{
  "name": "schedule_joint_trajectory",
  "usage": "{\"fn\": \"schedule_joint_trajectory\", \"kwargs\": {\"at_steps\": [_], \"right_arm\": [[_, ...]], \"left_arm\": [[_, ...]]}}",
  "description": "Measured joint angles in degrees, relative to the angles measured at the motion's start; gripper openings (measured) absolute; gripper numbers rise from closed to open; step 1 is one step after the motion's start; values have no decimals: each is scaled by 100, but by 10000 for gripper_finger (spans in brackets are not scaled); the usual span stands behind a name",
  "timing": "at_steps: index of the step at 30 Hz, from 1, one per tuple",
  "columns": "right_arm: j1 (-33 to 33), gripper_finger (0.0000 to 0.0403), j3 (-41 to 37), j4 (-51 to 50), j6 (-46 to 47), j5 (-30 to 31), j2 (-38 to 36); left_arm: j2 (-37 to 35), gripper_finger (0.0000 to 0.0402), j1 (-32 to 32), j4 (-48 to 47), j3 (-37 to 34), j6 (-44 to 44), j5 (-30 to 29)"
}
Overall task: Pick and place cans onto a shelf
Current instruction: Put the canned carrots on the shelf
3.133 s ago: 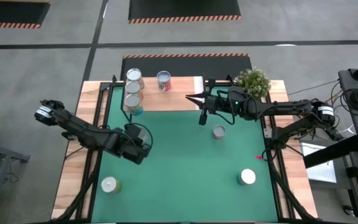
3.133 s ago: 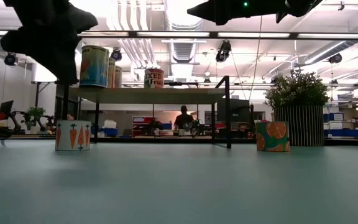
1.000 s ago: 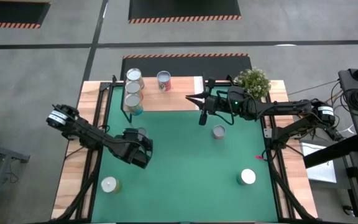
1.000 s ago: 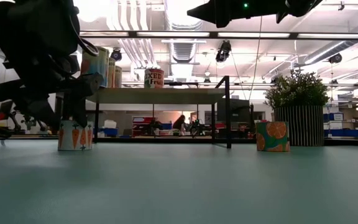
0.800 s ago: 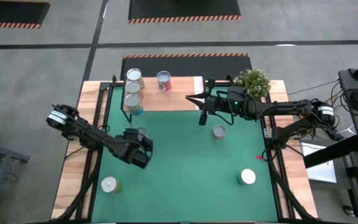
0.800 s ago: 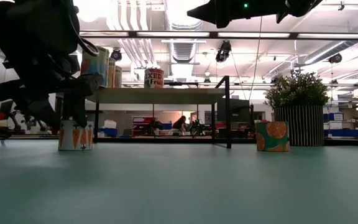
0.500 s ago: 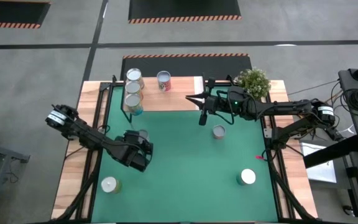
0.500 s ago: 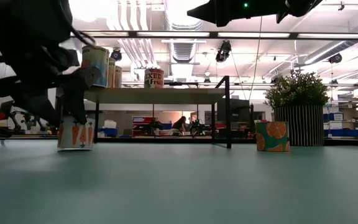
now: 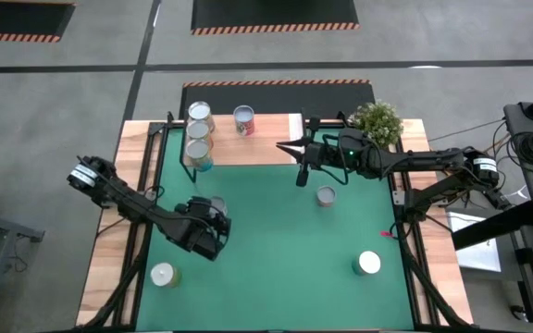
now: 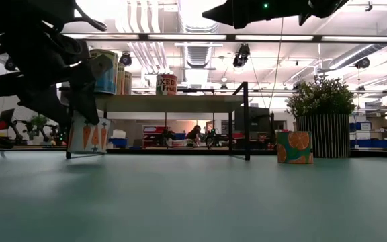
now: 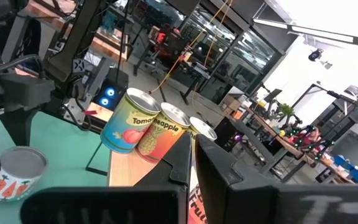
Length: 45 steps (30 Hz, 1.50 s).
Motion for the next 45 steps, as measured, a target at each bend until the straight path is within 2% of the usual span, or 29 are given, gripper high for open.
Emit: {"fn": "schedule_joint_trajectory", "kwargs": {"at_steps": [31,38,45], "right_arm": [[2,13,0,-218,341,2,-53],[2,13,0,-320,338,2,-143],[2,13,0,-900,452,2,-490]], "left_arm": [[58,244,-144,0,31,-68,-122],[61,244,-191,26,469,498,-128],[63,244,-216,18,1131,1651,-133]]}}
